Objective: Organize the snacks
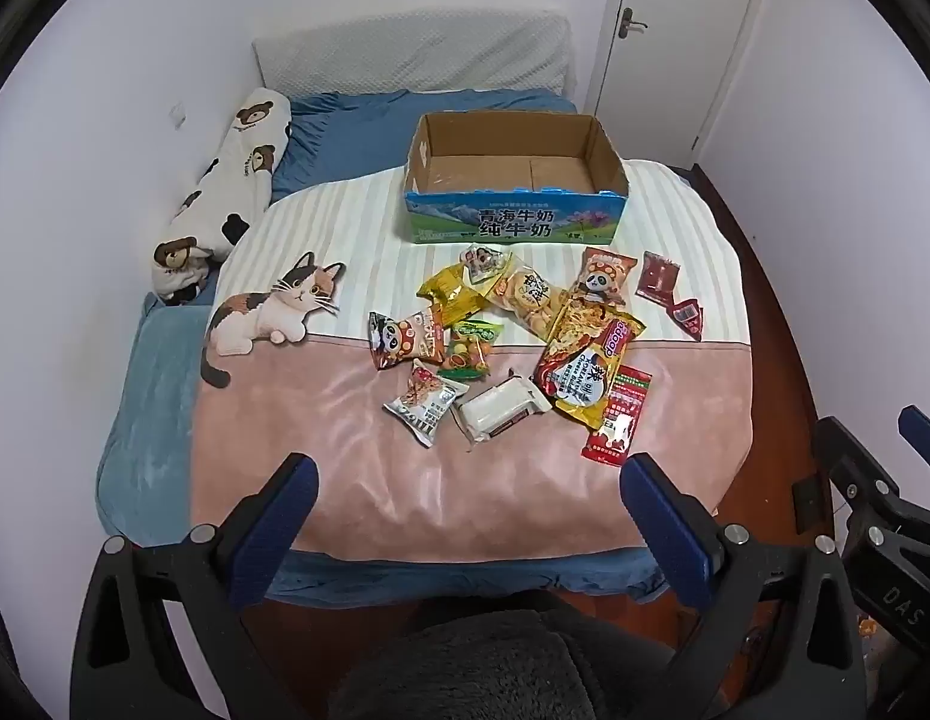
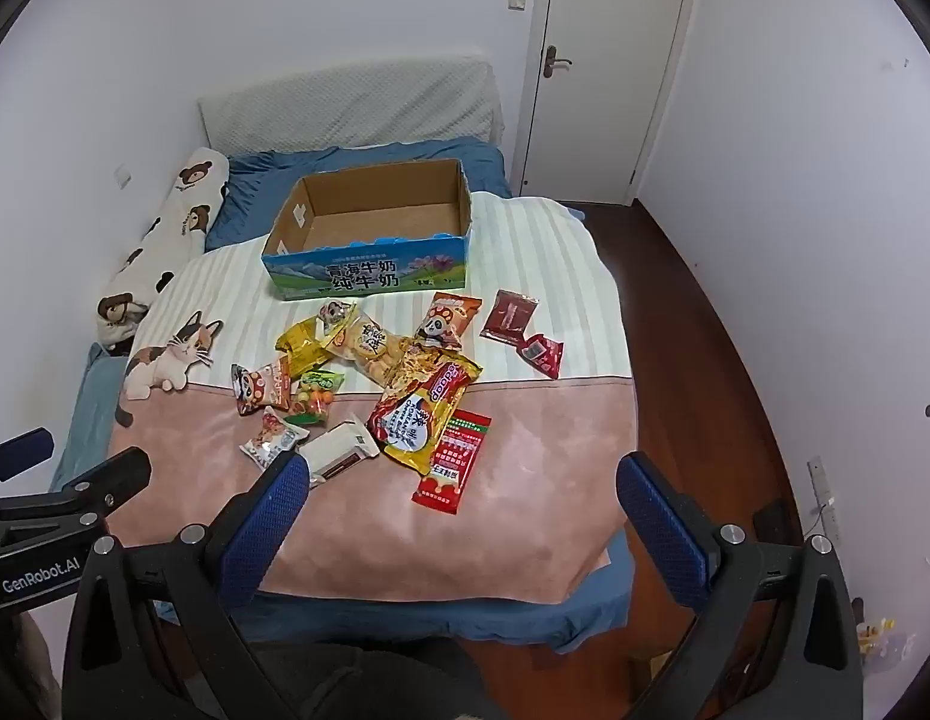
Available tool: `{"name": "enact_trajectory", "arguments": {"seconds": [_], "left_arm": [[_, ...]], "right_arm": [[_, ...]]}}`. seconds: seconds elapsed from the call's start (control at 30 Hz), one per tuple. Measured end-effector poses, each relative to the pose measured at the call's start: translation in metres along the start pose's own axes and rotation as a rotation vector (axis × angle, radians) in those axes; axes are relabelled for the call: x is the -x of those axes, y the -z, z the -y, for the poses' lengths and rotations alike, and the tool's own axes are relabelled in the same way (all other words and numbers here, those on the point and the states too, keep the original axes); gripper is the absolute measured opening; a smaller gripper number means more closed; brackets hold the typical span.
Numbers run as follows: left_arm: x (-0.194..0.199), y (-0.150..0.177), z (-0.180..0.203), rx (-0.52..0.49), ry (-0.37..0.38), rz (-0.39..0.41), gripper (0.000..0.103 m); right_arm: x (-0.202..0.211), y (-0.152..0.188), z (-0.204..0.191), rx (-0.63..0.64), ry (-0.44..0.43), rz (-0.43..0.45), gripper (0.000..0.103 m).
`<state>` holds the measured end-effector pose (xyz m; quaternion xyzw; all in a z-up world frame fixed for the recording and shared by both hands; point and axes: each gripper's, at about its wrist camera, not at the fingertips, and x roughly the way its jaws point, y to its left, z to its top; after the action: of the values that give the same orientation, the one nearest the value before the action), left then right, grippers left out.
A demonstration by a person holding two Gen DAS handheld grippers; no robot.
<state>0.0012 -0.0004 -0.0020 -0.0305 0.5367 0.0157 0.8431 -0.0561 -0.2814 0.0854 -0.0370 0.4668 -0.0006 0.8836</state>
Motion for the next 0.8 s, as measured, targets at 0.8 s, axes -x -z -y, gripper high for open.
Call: {"name": "enact_trajectory", "arguments": {"seconds": [0.8], "left_arm": [[-0.002, -0.011, 0.002, -0.010, 0.006, 0.014, 0.103]], "right_arm": [[-0.004, 0.002, -0.001, -0.030, -0.014, -0.021, 0.103]]}}
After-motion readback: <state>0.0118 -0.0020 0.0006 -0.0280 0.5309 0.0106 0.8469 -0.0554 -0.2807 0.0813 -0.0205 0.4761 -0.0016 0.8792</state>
